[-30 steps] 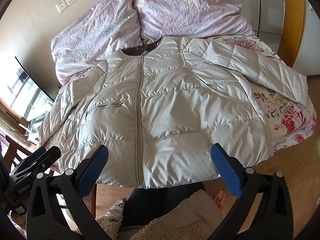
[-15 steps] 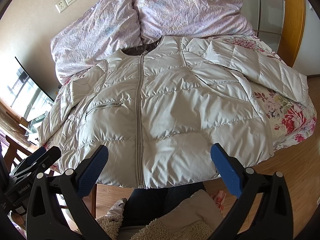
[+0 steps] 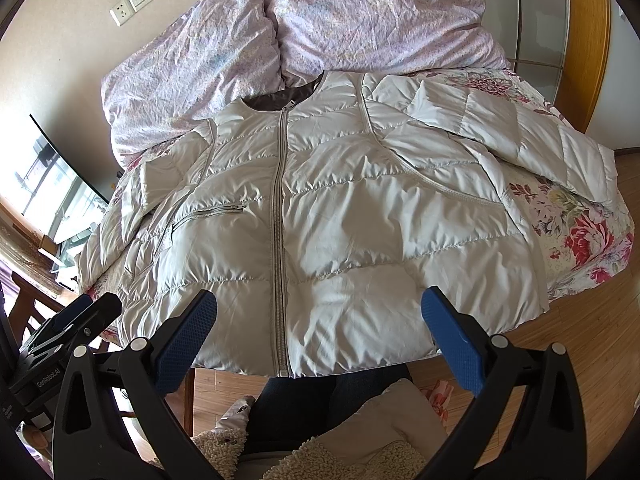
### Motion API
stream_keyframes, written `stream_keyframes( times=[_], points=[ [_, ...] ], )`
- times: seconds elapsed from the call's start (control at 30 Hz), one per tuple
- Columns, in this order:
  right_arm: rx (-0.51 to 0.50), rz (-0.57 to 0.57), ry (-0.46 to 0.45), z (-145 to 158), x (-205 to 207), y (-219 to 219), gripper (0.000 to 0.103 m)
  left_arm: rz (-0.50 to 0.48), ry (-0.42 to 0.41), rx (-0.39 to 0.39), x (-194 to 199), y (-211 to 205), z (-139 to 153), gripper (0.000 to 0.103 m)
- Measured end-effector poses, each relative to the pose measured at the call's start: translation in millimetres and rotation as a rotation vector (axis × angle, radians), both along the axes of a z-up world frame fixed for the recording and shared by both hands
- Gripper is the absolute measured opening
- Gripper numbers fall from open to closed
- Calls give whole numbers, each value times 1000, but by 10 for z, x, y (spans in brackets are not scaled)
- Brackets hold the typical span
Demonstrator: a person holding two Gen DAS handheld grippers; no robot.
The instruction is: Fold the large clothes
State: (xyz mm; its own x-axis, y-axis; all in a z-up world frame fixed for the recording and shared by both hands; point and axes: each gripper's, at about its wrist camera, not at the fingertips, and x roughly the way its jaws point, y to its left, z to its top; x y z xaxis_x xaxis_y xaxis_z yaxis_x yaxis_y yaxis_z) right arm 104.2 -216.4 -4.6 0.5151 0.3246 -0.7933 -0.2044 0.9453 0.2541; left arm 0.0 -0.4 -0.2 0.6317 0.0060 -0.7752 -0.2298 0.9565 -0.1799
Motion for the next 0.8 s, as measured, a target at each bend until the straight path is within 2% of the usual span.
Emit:
stream_keyframes(
  times=[0.8],
  points=[
    [3,-8,9,-49,83,-22,102,0,0,2,1,-2,1,101]
  ],
)
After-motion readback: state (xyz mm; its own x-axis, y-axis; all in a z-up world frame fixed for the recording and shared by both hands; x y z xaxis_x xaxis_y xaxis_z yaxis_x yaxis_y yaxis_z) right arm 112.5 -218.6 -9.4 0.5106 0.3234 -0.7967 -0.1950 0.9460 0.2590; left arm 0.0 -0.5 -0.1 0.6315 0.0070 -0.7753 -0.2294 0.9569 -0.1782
